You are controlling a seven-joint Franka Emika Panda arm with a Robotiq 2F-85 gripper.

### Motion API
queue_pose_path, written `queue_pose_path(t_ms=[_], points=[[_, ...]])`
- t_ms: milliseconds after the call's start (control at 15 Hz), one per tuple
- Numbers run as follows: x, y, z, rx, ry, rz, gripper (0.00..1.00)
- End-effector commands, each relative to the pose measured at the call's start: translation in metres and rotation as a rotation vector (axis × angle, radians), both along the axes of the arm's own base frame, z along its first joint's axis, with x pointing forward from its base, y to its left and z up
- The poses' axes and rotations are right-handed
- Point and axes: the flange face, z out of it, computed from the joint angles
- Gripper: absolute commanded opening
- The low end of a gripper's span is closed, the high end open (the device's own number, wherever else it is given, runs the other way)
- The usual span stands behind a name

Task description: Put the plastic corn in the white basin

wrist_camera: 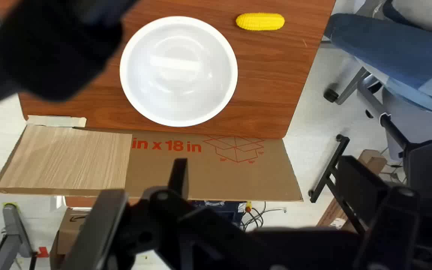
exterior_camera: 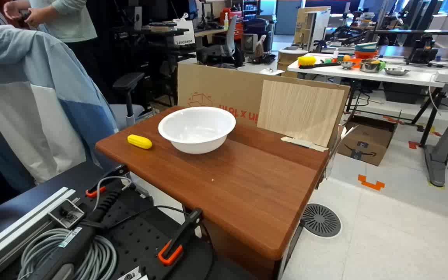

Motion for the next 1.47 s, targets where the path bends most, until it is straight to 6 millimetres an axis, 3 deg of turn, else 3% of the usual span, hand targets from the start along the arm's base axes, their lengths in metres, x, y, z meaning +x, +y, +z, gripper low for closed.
queue_pose_path(t_ms=[0,667,933,1400], points=[[0.000,0.000,0.001,0.000,0.000,0.000,1.00],[0.000,0.000,0.001,0.000,0.000,0.000,1.00],[-0.001,0.006,-0.009,-0.072,0.072,0.214,1.00],[-0.001,0.032,-0.018,-0.068,0.097,0.583,1.00]])
